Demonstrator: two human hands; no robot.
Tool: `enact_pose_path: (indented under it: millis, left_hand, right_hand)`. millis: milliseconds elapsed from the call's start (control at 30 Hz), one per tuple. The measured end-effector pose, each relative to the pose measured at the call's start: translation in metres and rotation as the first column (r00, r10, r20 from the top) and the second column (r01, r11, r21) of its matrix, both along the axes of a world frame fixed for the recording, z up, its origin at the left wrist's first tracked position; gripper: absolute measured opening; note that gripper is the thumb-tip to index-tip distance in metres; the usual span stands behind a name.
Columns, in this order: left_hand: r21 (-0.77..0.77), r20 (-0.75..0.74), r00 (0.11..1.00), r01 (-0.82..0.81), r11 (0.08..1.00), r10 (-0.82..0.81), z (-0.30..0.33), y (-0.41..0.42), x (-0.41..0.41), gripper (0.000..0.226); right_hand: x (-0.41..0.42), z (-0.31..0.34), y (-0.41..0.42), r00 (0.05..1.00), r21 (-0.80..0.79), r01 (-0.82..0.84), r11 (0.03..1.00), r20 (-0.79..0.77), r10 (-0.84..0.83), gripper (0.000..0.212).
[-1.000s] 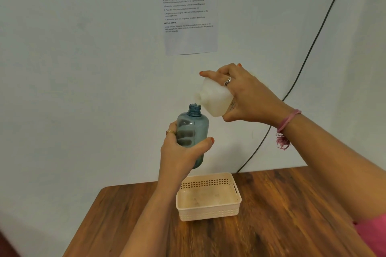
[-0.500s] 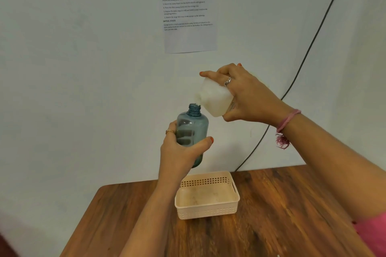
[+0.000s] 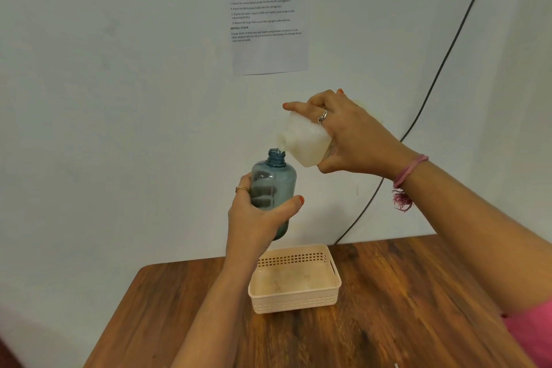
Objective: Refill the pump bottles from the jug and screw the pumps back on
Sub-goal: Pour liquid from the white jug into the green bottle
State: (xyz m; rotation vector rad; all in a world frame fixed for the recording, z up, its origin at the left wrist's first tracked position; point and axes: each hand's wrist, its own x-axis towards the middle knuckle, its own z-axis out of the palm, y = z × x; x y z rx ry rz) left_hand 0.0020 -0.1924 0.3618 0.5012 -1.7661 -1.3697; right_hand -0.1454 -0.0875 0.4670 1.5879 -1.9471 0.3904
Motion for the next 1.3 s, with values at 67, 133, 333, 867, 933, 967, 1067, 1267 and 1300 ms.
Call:
enact_pose_path:
  millis: [67, 133, 333, 867, 933, 967, 1067, 1267, 1300]
  left_hand:
    - [0.003, -0.004, 1.000, 0.002, 1.000, -0.002, 0.0001, -0.0005, -0.0001, 0.074]
    - [0.004, -0.002, 1.000, 0.001, 1.000, -0.001, 0.0000, -0.0007, -0.0001, 0.072]
    - [0.006, 0.006, 1.000, -0.002, 1.000, 0.002, -0.0003, -0.0010, -0.0008, 0.074]
    - [0.011, 0.009, 1.000, 0.002, 1.000, -0.002, -0.0029, -0.0011, -0.0011, 0.076]
    - [0.011, 0.006, 1.000, 0.005, 1.000, -0.006, -0.0027, -0.0011, -0.0008, 0.075]
    - [0.012, 0.004, 1.000, 0.008, 1.000, -0.008, -0.0025, -0.0013, -0.0008, 0.074]
    - [0.012, 0.003, 1.000, 0.013, 1.000, -0.013, -0.0021, -0.0013, -0.0010, 0.073]
    - [0.023, 0.001, 1.000, 0.016, 1.000, -0.017, -0.0030, -0.0012, -0.0015, 0.076]
    - [0.025, 0.001, 1.000, 0.018, 1.000, -0.018, -0.0031, -0.0012, -0.0014, 0.077]
  right_hand:
    - [0.0003, 0.0002, -0.0008, 1.000, 0.002, 0.001, 1.000, -0.004, -0.001, 0.103]
    - [0.0004, 0.0007, -0.0013, 1.000, 0.004, 0.000, 1.000, -0.012, 0.000, 0.104]
    - [0.0014, 0.0013, -0.0005, 1.000, 0.008, 0.007, 1.000, -0.023, -0.007, 0.103]
    - [0.0012, 0.0007, -0.0001, 0.999, 0.010, 0.008, 1.000, -0.040, -0.007, 0.102]
    - [0.0020, 0.0012, 0.0000, 0.999, 0.012, 0.010, 1.000, -0.043, -0.010, 0.102]
    - [0.0020, 0.0014, -0.0001, 0.999, 0.014, 0.014, 1.000, -0.044, -0.013, 0.102]
    - [0.0020, 0.0027, 0.0002, 0.998, 0.020, 0.018, 1.000, -0.052, -0.017, 0.102]
    - [0.0003, 0.0022, -0.0007, 0.998, 0.029, 0.023, 0.999, -0.062, -0.021, 0.103]
    - [0.0004, 0.0023, -0.0007, 0.998, 0.030, 0.023, 0.999, -0.063, -0.021, 0.102]
